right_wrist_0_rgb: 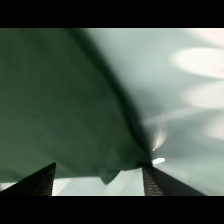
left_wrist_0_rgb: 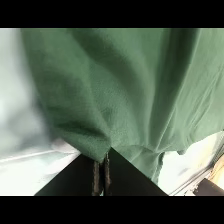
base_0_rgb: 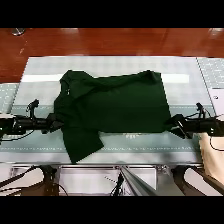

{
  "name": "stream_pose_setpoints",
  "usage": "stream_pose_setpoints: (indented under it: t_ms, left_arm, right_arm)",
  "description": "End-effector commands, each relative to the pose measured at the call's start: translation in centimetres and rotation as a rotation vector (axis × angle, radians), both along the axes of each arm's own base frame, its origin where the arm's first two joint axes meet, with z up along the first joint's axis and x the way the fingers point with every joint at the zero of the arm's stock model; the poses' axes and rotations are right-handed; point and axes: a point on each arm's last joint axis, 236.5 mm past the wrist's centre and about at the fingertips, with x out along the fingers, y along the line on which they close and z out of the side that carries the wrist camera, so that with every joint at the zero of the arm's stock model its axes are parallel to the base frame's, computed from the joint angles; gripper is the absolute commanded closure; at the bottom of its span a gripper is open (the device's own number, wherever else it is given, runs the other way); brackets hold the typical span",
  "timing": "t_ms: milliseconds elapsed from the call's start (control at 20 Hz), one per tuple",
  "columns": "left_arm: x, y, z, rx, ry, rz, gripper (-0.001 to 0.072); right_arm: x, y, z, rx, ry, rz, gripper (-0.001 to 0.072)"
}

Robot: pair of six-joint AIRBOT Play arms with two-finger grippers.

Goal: Fold the shirts.

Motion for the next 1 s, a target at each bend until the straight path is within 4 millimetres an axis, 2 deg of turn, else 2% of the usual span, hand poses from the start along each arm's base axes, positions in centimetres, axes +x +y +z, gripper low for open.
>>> stream_pose_setpoints:
  t_ms: [0, 100, 150, 250, 300, 350, 400, 500, 550, 600, 650, 750, 800, 850, 950]
  left_arm:
    - [-0.1, -0.7, 0.0, -0.001, 0.001, -0.024, 0.0683]
    - [-0.2, -1.0, 0.0, -0.003, 0.000, -0.037, 0.0683]
    - [-0.1, -1.2, 0.2, -0.010, -0.003, -0.033, 0.0683]
    - [1.4, -1.5, 1.6, -0.047, -0.040, -0.001, 0.0683]
    - [2.9, -1.6, 3.5, -0.076, -0.090, 0.004, 0.0683]
    - [5.1, -1.7, 6.6, -0.114, -0.168, 0.004, 0.0683]
    - [7.5, -1.7, 10.5, -0.151, -0.273, 0.008, 0.0683]
    - [12.4, -1.4, 22.2, -0.214, -0.581, 0.038, 0.0683]
    - [13.9, -1.1, 29.1, -0.221, -0.758, 0.047, 0.0684]
    - [14.3, -1.0, 35.3, -0.203, -0.916, 0.045, 0.0683]
    - [14.0, -0.9, 40.9, -0.156, -1.053, 0.044, 0.0683]
    - [11.1, -1.3, 51.5, -0.033, -1.320, 0.037, 0.0684]
    - [9.2, -1.4, 55.5, 0.042, -1.423, 0.039, 0.0684]
    - [7.2, -1.2, 58.8, 0.153, -1.508, 0.055, 0.0684]
    - [3.7, 0.2, 62.6, 0.418, -1.574, 0.126, 0.0685]
  right_arm:
    - [2.1, 1.4, -0.9, 0.024, -0.029, 0.013, 0.0174]
    - [3.4, 2.5, -0.6, 0.026, -0.059, 0.060, 0.0501]
    - [4.0, 3.0, -0.3, 0.020, -0.083, 0.109, 0.0692]
    - [5.8, 3.5, 1.6, 0.019, -0.133, 0.167, 0.0693]
    - [7.4, 3.4, 3.7, 0.022, -0.180, 0.192, 0.0693]
    - [9.3, 3.2, 6.5, 0.019, -0.240, 0.226, 0.0694]
    - [11.4, 2.8, 10.1, 0.004, -0.316, 0.258, 0.0694]
    - [16.3, 1.6, 20.0, -0.084, -0.540, 0.262, 0.0695]
    - [18.1, 1.0, 26.2, -0.142, -0.679, 0.248, 0.0694]
    - [19.0, 0.6, 32.1, -0.199, -0.809, 0.240, 0.0695]
    - [19.0, 0.4, 38.2, -0.270, -0.938, 0.235, 0.0694]
    - [16.2, 0.4, 47.8, -0.409, -1.137, 0.229, 0.0694]
    - [14.0, 0.5, 51.6, -0.478, -1.220, 0.221, 0.0694]
    - [11.4, 0.6, 54.9, -0.549, -1.296, 0.201, 0.0694]
    - [5.9, 1.1, 59.0, -0.658, -1.405, 0.164, 0.0694]
